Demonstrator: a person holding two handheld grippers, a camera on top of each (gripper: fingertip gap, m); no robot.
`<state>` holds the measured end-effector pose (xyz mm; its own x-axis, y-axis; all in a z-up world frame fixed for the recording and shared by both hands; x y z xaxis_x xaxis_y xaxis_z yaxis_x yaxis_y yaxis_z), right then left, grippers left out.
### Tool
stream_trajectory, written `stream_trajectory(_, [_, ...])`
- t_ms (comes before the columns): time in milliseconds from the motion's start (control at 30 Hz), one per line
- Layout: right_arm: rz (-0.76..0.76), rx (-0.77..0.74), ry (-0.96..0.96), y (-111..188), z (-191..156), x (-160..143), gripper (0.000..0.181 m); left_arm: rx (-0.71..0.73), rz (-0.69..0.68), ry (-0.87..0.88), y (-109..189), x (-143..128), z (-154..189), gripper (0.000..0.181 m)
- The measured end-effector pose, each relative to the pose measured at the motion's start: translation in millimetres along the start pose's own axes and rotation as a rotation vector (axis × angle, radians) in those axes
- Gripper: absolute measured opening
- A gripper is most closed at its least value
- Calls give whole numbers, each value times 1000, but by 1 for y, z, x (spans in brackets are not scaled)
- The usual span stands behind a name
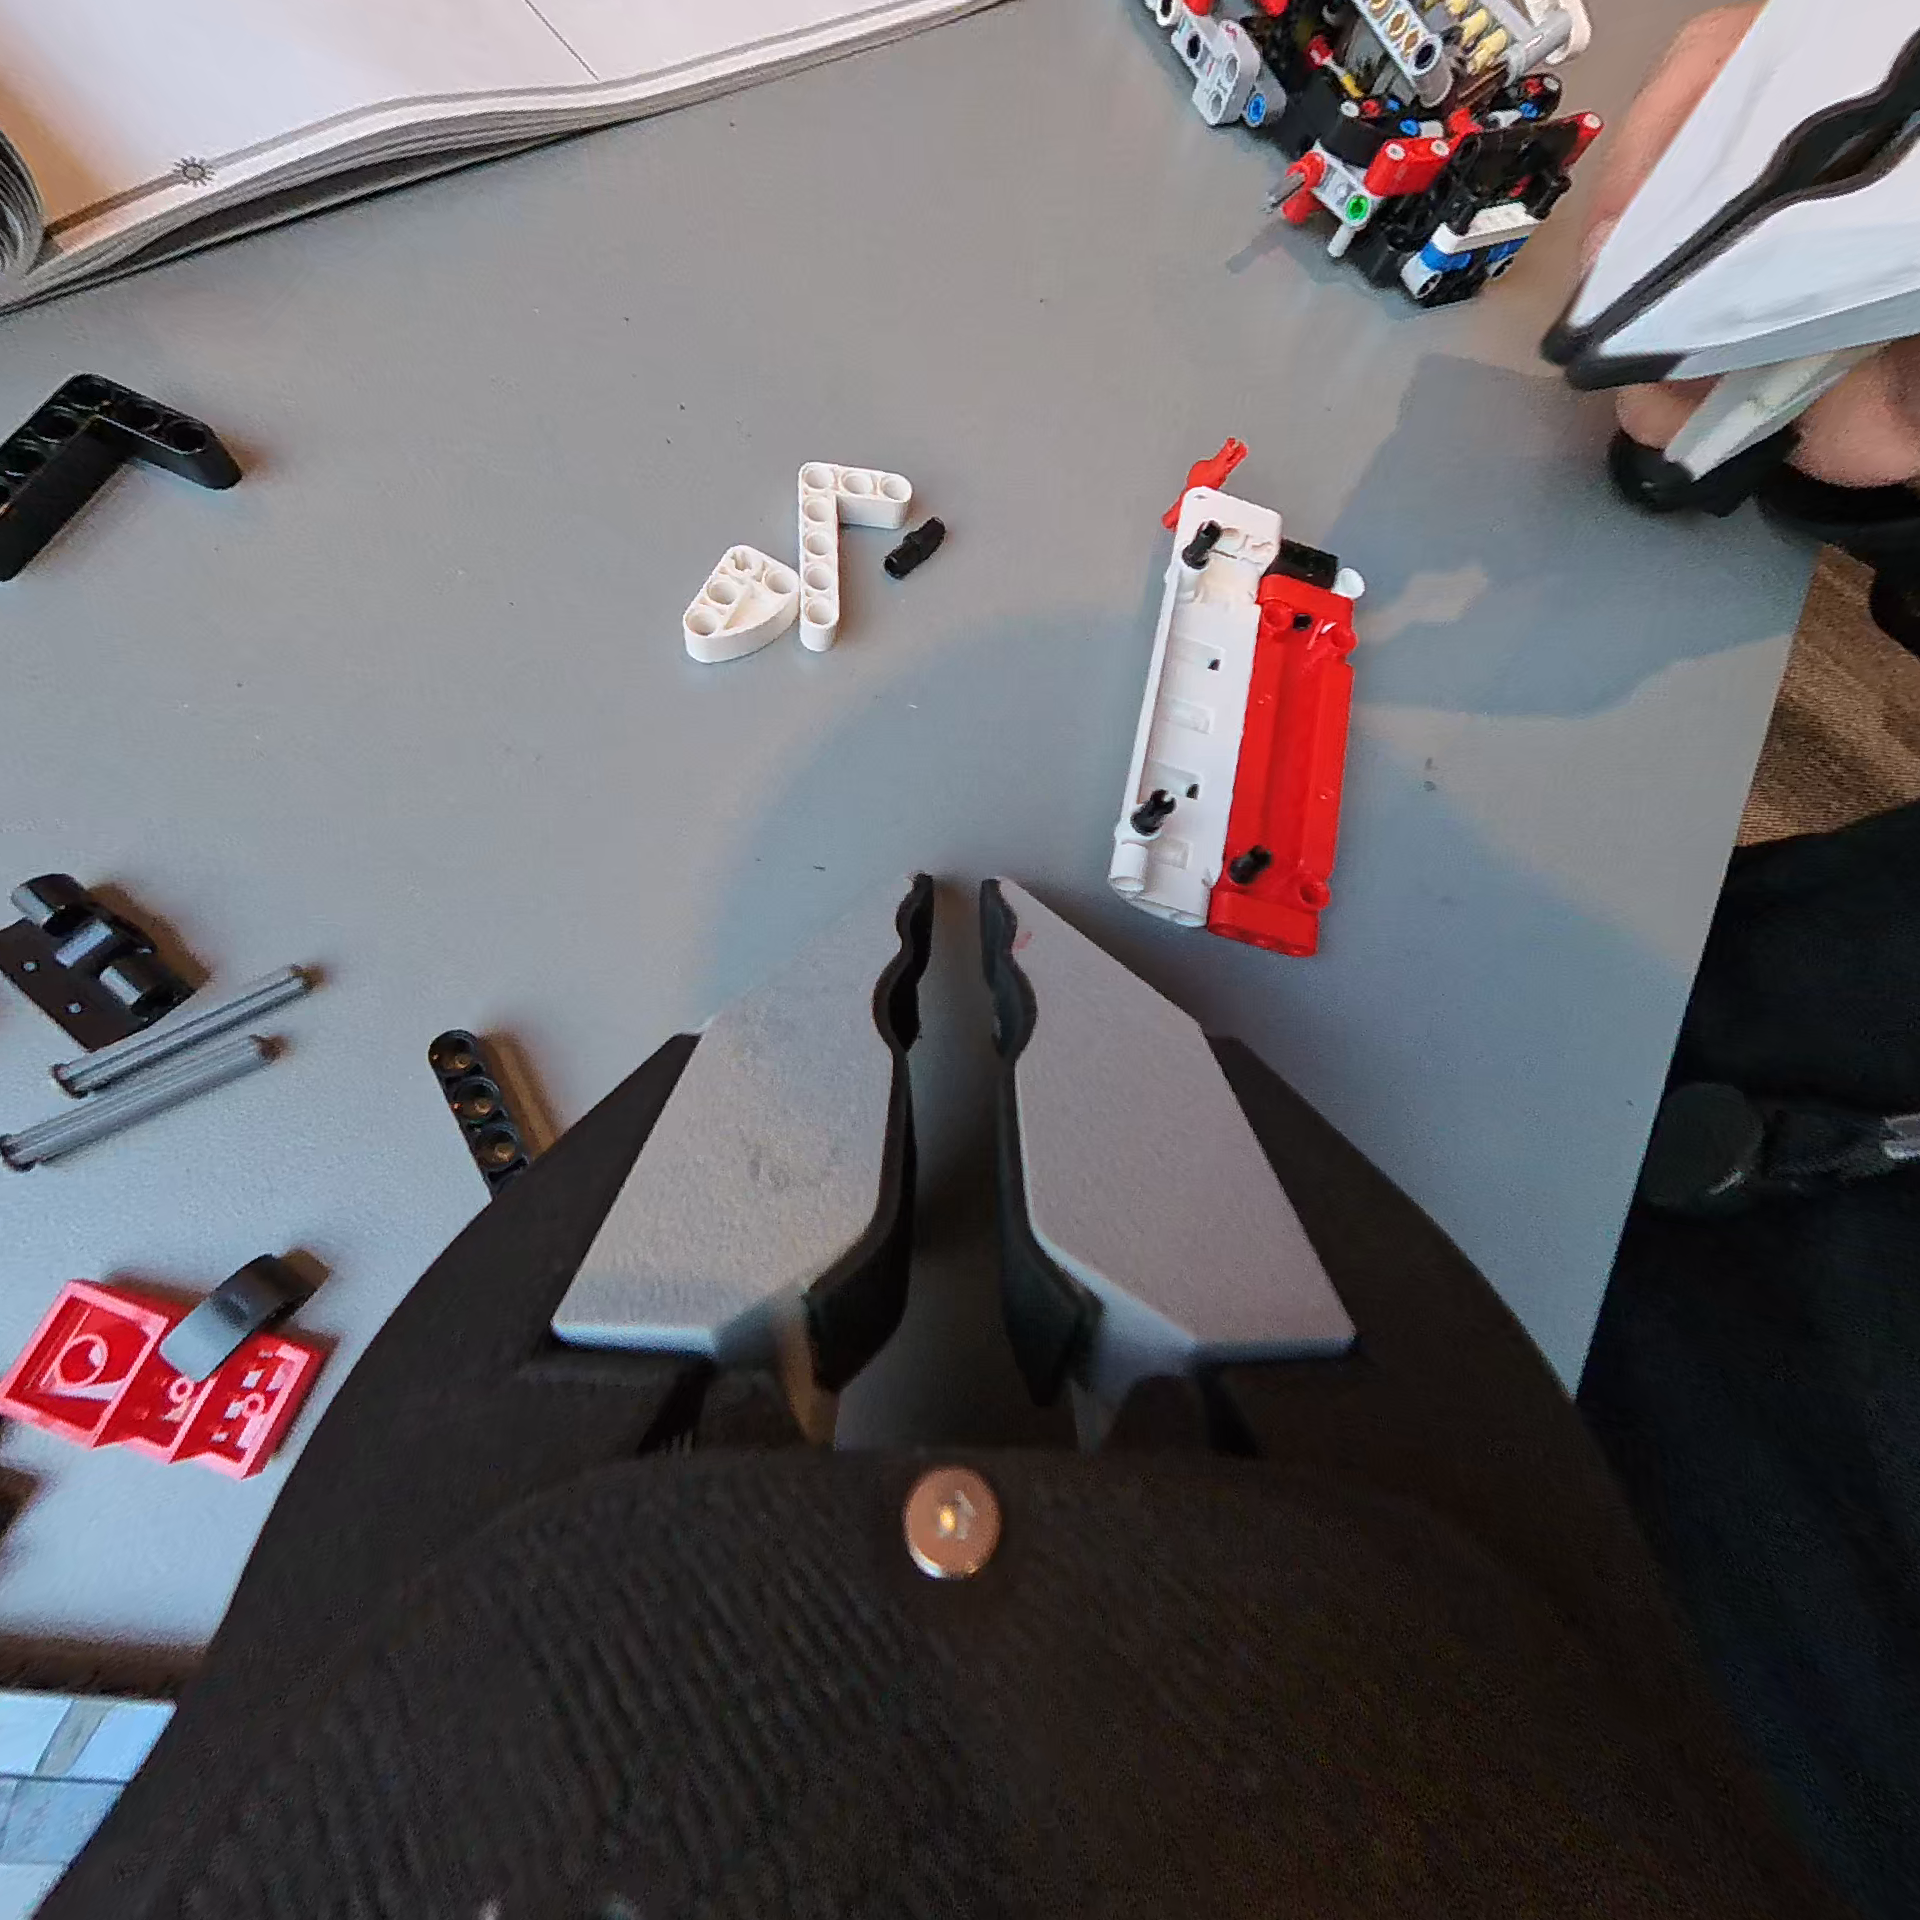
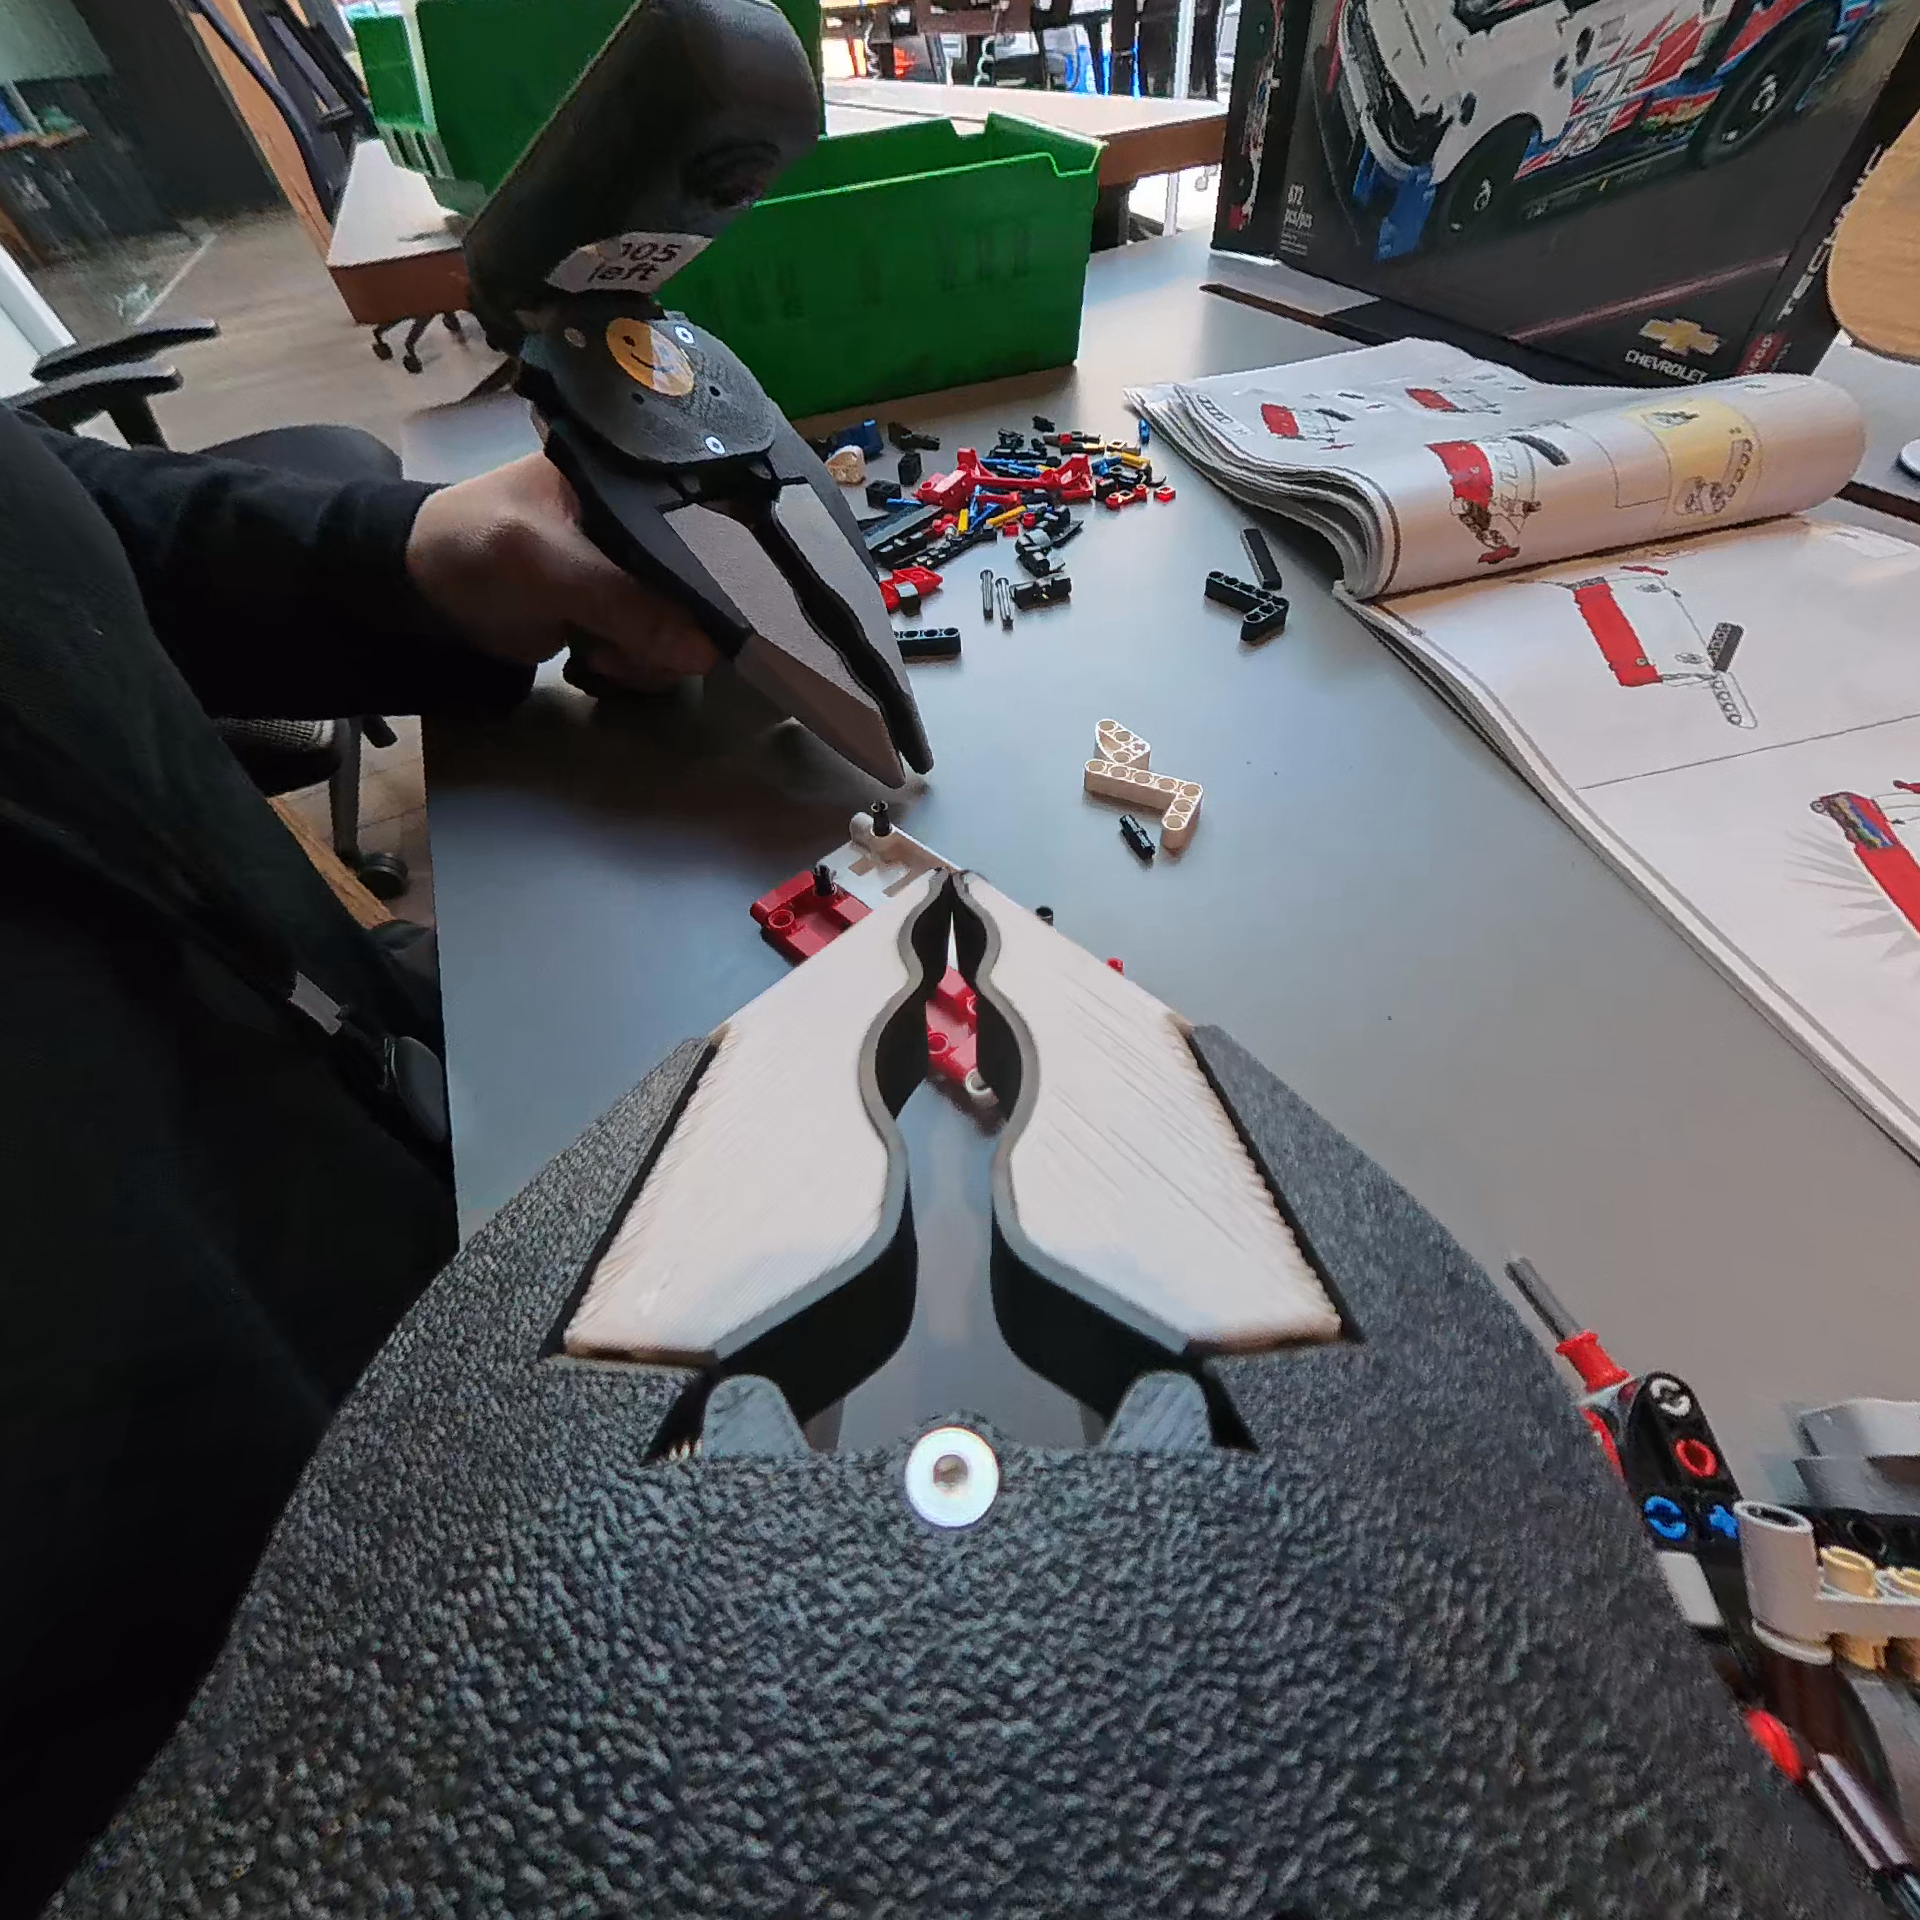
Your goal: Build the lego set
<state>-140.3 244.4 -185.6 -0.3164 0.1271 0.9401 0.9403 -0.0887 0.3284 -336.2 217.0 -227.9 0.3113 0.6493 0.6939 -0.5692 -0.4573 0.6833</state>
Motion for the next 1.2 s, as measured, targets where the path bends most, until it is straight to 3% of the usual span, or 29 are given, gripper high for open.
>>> stream_trajectory(200, [67,8,1,7,0,4,0,-25,35,18,4,18,0,6])
stream_trajectory(367, [103,27,5,11,-2,6,0,93,67,-58,15,97,-44,0])
stream_trajectory(500, [117,40,17,13,-4,6,0,185,83,-122,4,169,-103,0])
stream_trajectory(567, [122,42,23,14,-4,6,0,252,31,-154,-8,190,-139,0])
stream_trajectory(667, [129,33,26,15,-4,7,0,242,-110,-89,-32,187,-183,0])
stream_trajectory(833, [158,5,27,18,-3,8,0,243,-176,-31,-40,150,-216,0])
stream_trajectory(967, [133,11,-3,15,0,7,0,202,-121,53,-39,136,-226,0])
stream_trajectory(1200, [61,-5,2,7,0,4,0,201,-107,30,-39,129,-235,0])
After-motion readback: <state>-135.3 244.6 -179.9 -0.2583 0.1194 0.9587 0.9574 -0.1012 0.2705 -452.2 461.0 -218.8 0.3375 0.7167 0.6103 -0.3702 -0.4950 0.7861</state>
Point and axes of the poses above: each gripper's, where its closed fingertips meet, y back along the fingers, x out of its top, z = x × y across the jaws, the point moved 6 cm from there along y, back along the fingers, and after that the axes turned 2 degrees about -z, right-handed, at the moved point
